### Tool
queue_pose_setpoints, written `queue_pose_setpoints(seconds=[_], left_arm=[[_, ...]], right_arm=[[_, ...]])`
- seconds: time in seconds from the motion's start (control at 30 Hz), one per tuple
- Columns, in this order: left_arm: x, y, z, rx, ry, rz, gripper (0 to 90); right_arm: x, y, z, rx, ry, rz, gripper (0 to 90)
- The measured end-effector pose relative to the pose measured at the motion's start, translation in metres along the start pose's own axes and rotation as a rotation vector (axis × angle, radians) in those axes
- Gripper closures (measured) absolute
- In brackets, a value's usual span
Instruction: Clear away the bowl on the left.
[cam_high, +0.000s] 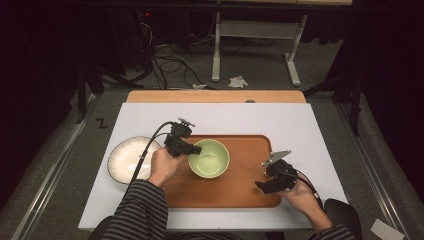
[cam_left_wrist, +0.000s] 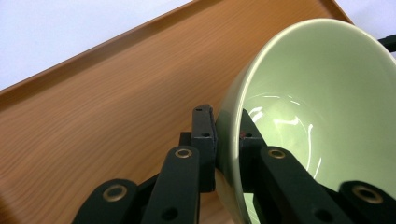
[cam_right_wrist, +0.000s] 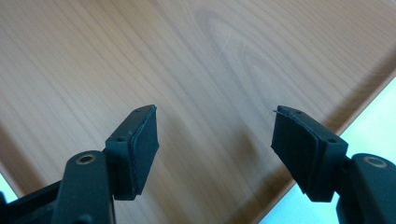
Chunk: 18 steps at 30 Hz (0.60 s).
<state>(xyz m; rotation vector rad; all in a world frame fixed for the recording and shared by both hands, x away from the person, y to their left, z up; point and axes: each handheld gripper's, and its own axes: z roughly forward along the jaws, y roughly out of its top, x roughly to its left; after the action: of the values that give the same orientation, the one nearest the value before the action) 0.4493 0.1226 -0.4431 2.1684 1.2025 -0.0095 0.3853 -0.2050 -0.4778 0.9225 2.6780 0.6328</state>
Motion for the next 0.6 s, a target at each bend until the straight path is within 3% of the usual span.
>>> queue_pose_setpoints(seconds=[0.6], left_arm=[[0.001,0.01,0.038,0.025,-0.011,-0.047,83.0]], right_arm=[[-0.001,0.0,0.0,-0.002,0.003,-0.003,33.3]])
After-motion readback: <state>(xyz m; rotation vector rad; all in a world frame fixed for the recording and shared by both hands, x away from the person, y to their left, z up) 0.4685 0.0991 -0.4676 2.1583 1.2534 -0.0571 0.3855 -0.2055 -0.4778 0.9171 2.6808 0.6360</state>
